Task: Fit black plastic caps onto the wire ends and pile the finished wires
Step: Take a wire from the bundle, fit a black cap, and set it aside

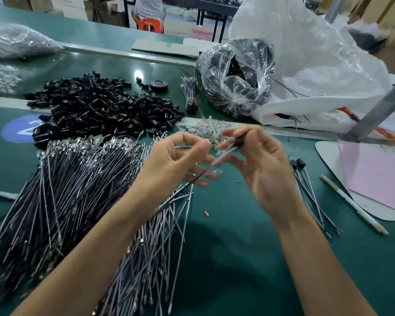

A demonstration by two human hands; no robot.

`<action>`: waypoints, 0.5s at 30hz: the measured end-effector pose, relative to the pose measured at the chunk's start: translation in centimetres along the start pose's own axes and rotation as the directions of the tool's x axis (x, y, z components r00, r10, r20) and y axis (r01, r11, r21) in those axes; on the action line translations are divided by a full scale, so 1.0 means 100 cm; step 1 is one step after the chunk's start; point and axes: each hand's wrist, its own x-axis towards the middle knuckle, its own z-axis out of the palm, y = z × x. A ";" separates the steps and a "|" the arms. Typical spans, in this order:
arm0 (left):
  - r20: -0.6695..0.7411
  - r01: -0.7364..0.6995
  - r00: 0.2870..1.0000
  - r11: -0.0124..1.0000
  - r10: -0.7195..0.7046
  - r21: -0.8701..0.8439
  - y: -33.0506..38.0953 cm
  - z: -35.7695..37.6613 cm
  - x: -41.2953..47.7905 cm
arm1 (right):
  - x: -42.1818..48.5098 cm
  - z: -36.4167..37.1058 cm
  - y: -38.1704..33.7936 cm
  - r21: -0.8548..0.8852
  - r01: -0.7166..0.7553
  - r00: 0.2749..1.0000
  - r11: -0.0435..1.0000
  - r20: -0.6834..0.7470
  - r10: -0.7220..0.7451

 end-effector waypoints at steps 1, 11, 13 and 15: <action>-0.059 -0.006 0.998 1.000 0.006 0.005 0.002 -0.006 0.001 | 0.000 -0.007 -0.011 0.060 -0.010 1.000 0.998 -0.027 0.011; -0.307 0.114 0.936 0.678 0.171 0.727 -0.009 -0.041 0.009 | -0.002 -0.115 -0.073 -0.783 -0.421 0.904 0.458 -0.321 0.282; -0.210 0.122 0.972 0.547 0.102 0.828 -0.008 -0.039 0.007 | 0.002 -0.121 -0.059 -0.890 -0.426 0.882 0.162 -0.368 0.295; -0.148 0.129 0.989 0.448 0.006 0.885 -0.007 -0.039 0.005 | 0.004 -0.119 -0.048 -0.919 -0.385 0.888 -0.084 -0.394 0.237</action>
